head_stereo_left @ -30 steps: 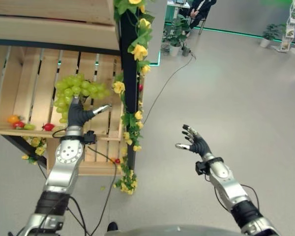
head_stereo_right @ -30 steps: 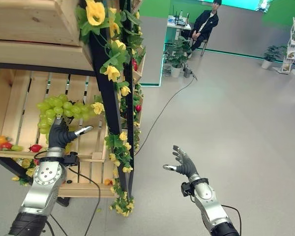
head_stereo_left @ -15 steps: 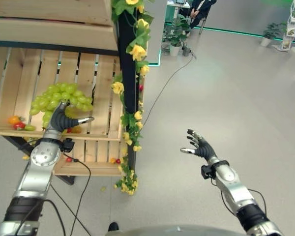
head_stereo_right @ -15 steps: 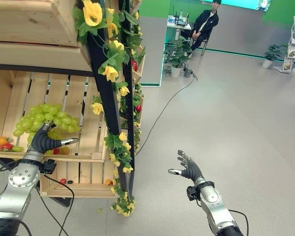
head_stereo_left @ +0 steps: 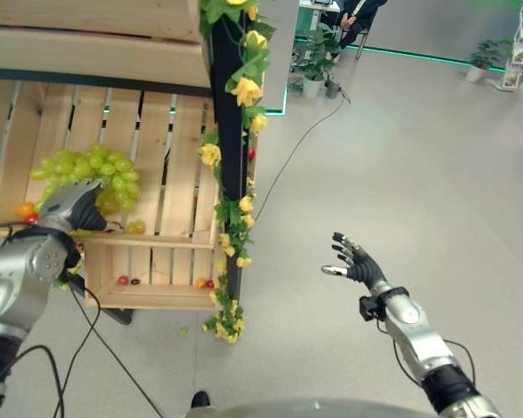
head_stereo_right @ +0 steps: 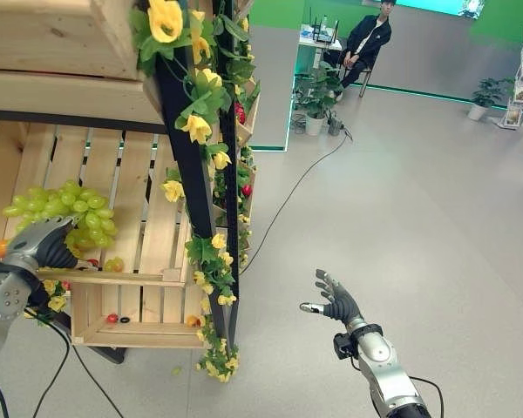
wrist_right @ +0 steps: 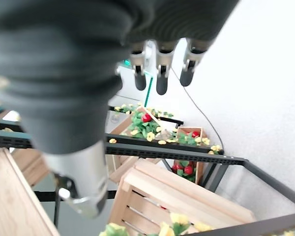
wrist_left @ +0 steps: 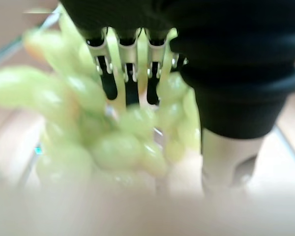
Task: Pick up the fruits from the basket on one side to the basket on the other side
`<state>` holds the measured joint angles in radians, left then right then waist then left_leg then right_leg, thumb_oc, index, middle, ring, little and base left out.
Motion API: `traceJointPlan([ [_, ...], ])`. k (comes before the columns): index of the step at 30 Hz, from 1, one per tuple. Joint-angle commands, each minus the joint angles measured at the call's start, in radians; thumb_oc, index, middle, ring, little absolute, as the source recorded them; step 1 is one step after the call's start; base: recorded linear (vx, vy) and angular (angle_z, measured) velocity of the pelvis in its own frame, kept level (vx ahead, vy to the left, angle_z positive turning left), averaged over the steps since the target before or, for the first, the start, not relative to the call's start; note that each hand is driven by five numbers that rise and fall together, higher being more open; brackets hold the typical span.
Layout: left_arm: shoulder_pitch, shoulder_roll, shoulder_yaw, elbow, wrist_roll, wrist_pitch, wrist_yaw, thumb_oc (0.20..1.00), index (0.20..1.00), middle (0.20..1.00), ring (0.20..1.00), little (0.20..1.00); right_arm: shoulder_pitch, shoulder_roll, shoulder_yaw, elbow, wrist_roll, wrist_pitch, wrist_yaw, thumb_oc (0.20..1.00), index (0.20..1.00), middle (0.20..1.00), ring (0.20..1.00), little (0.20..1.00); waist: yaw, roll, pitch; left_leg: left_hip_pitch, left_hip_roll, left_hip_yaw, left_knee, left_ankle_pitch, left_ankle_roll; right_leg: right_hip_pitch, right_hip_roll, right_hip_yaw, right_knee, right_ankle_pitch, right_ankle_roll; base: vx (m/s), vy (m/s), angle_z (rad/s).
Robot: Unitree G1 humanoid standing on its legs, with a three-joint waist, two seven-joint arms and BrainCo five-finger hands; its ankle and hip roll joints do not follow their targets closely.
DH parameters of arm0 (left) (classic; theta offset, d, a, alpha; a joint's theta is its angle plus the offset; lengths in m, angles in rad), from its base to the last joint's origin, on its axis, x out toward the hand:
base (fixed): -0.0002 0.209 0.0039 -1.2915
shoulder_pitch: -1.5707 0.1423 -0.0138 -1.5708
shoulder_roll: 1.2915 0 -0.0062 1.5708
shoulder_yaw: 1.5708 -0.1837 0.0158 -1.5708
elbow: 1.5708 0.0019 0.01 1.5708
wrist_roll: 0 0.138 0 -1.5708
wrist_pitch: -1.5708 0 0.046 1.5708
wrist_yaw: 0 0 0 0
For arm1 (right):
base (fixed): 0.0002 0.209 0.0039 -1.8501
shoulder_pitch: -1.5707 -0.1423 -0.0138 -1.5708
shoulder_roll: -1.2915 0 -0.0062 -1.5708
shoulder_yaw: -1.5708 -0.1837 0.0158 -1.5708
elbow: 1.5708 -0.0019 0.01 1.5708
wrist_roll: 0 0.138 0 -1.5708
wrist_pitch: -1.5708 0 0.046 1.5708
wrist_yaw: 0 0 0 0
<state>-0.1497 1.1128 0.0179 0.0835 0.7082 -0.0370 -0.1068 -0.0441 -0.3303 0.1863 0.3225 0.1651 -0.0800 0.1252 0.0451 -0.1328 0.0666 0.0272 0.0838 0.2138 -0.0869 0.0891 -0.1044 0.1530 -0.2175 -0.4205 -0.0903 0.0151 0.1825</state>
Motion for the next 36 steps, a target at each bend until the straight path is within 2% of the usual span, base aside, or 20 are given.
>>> traceJointPlan([
  [1, -0.193, 0.106, -0.007, 0.019, 0.078, -0.043, 0.110, 1.000, 1.000, 1.000, 1.000, 1.000, -0.049, -0.034, 0.035, -0.049, 0.002, -0.078, 0.013, 1.000, 1.000, 1.000, 1.000, 1.000, 0.011, 0.022, -0.018, 0.071, -0.037, -0.043, 0.020, -0.122, 0.030, -0.055, 0.018, -0.063, 0.009, 0.072, -0.009, 0.00, 0.000, 0.00],
  [4, -0.236, 0.166, -0.026, 0.023, 0.130, -0.041, 0.130, 1.000, 1.000, 1.000, 1.000, 1.000, -0.047, -0.040, 0.046, -0.054, 0.002, -0.085, 0.016, 1.000, 1.000, 1.000, 1.000, 1.000, 0.012, 0.022, -0.019, 0.073, -0.037, -0.045, 0.018, -0.122, 0.030, -0.055, 0.019, -0.064, 0.009, 0.071, -0.008, 0.00, 0.000, 0.00],
  [6, -0.253, 0.179, -0.037, 0.031, 0.145, -0.042, 0.138, 1.000, 1.000, 1.000, 1.000, 1.000, -0.047, -0.040, 0.048, -0.055, 0.001, -0.086, 0.016, 1.000, 1.000, 1.000, 1.000, 1.000, 0.012, 0.022, -0.019, 0.073, -0.037, -0.046, 0.017, -0.121, 0.029, -0.056, 0.020, -0.064, 0.009, 0.071, -0.008, 0.00, 0.000, 0.00],
  [7, -0.276, 0.209, -0.058, 0.038, 0.202, -0.040, 0.158, 1.000, 1.000, 1.000, 1.000, 1.000, -0.047, -0.045, 0.055, -0.054, 0.000, -0.092, 0.017, 1.000, 1.000, 1.000, 1.000, 1.000, 0.009, 0.023, -0.022, 0.075, -0.037, -0.045, 0.015, -0.121, 0.029, -0.054, 0.021, -0.064, 0.009, 0.071, -0.007, 0.00, 0.000, 0.00],
  [9, -0.314, 0.231, -0.099, 0.048, 0.217, -0.054, 0.173, 1.000, 1.000, 1.000, 1.000, 1.000, -0.051, -0.048, 0.067, -0.052, 0.003, -0.097, 0.016, 1.000, 1.000, 1.000, 1.000, 1.000, 0.001, 0.026, -0.024, 0.076, -0.037, -0.043, 0.014, -0.120, 0.029, -0.054, 0.021, -0.064, 0.009, 0.071, -0.005, 0.00, 0.000, 0.00],
  [14, -0.416, 0.290, -0.209, 0.093, 0.179, -0.080, 0.166, 1.000, 1.000, 1.000, 1.000, 1.000, -0.045, -0.048, 0.065, -0.050, 0.020, -0.105, 0.014, 1.000, 1.000, 1.000, 1.000, 1.000, 0.001, 0.033, -0.028, 0.076, -0.039, -0.042, 0.013, -0.117, 0.030, -0.054, 0.023, -0.064, 0.008, 0.072, -0.003, 0.00, 0.000, 0.00],
  [18, -0.418, 0.289, -0.216, 0.100, 0.162, -0.077, 0.165, 1.000, 1.000, 1.000, 1.000, 1.000, -0.040, -0.042, 0.068, -0.047, 0.020, -0.107, 0.014, 1.000, 1.000, 1.000, 1.000, 1.000, 0.003, 0.032, -0.029, 0.076, -0.041, -0.040, 0.013, -0.116, 0.031, -0.055, 0.022, -0.063, 0.008, 0.073, -0.002, 0.00, 0.000, 0.00],
  [29, -0.314, 0.222, -0.062, 0.018, 0.075, -0.068, 0.168, 1.000, 1.000, 1.000, 1.000, 1.000, -0.026, -0.034, 0.025, -0.041, 0.016, -0.102, 0.001, 1.000, 1.000, 1.000, 1.000, 1.000, 0.014, 0.017, -0.027, 0.071, -0.040, -0.048, 0.012, -0.115, 0.033, -0.055, 0.022, -0.072, 0.008, 0.077, -0.002, 0.00, 0.000, 0.00],
  [32, -0.239, 0.182, 0.028, -0.010, -0.005, -0.069, 0.180, 1.000, 1.000, 1.000, 1.000, 1.000, -0.025, -0.031, 0.006, -0.040, 0.019, -0.104, -0.002, 1.000, 1.000, 1.000, 1.000, 1.000, 0.024, 0.013, -0.026, 0.069, -0.040, -0.047, 0.012, -0.114, 0.033, -0.056, 0.023, -0.072, 0.008, 0.076, -0.004, 0.00, 0.000, 0.00],
  [33, -0.142, 0.124, 0.134, -0.024, -0.136, -0.076, 0.178, 1.000, 1.000, 1.000, 1.000, 1.000, -0.028, -0.029, -0.012, -0.032, 0.016, -0.100, -0.007, 1.000, 1.000, 1.000, 1.000, 1.000, 0.037, 0.012, -0.022, 0.067, -0.040, -0.050, 0.012, -0.113, 0.034, -0.056, 0.022, -0.072, 0.007, 0.077, -0.006, -0.01, 0.012, -0.03],
  [36, 0.036, -0.002, 0.302, -0.095, -0.274, -0.084, 0.188, 1.000, 1.000, 1.000, 1.000, 1.000, -0.034, -0.016, -0.035, -0.029, 0.013, -0.096, -0.015, 1.000, 1.000, 1.000, 1.000, 1.000, 0.049, 0.014, -0.016, 0.065, -0.041, -0.053, 0.012, -0.113, 0.036, -0.054, 0.021, -0.076, 0.006, 0.078, -0.011, 0.00, 0.002, -0.02],
])
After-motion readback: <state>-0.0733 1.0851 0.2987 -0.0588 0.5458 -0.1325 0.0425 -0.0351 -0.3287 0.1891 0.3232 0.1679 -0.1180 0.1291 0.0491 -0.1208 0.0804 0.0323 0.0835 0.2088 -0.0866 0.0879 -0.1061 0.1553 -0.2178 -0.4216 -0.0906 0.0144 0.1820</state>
